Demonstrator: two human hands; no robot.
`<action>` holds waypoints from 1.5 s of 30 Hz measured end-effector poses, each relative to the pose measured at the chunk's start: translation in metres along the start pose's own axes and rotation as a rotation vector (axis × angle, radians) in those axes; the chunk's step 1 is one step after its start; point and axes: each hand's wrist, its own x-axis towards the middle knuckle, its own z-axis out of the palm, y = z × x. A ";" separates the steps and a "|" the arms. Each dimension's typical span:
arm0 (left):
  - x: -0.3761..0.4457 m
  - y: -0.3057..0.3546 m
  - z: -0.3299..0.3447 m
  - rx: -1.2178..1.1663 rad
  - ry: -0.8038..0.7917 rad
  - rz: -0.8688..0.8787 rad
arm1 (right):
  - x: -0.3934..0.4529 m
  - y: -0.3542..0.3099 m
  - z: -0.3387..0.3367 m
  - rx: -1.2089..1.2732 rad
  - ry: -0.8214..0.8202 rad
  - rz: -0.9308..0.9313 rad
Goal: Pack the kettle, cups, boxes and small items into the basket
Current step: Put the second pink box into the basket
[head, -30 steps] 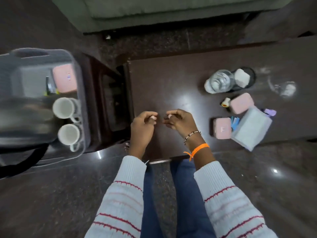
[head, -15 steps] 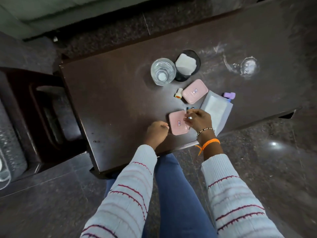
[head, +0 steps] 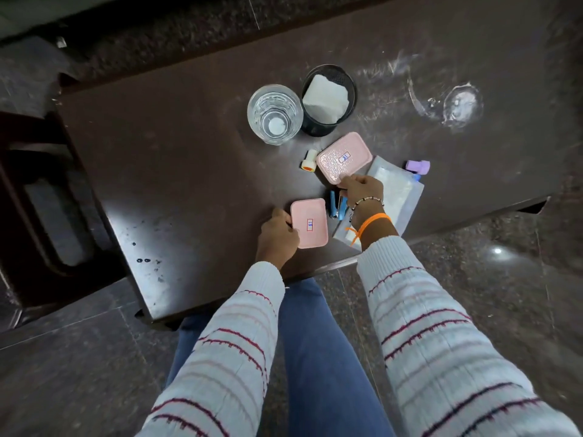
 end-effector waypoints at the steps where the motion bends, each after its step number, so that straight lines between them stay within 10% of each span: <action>1: -0.001 -0.003 -0.004 -0.023 0.000 0.001 | -0.001 0.002 -0.001 0.015 0.000 0.001; 17: -0.086 -0.135 -0.178 -0.688 0.390 -0.046 | -0.180 0.003 0.094 -0.062 -0.373 -0.172; 32: -0.098 -0.228 -0.379 -0.570 0.866 0.008 | -0.311 -0.040 0.252 -0.130 -0.611 -0.331; 45: -0.023 -0.266 -0.459 -0.474 0.745 -0.140 | -0.334 -0.046 0.305 -0.202 -0.565 -0.421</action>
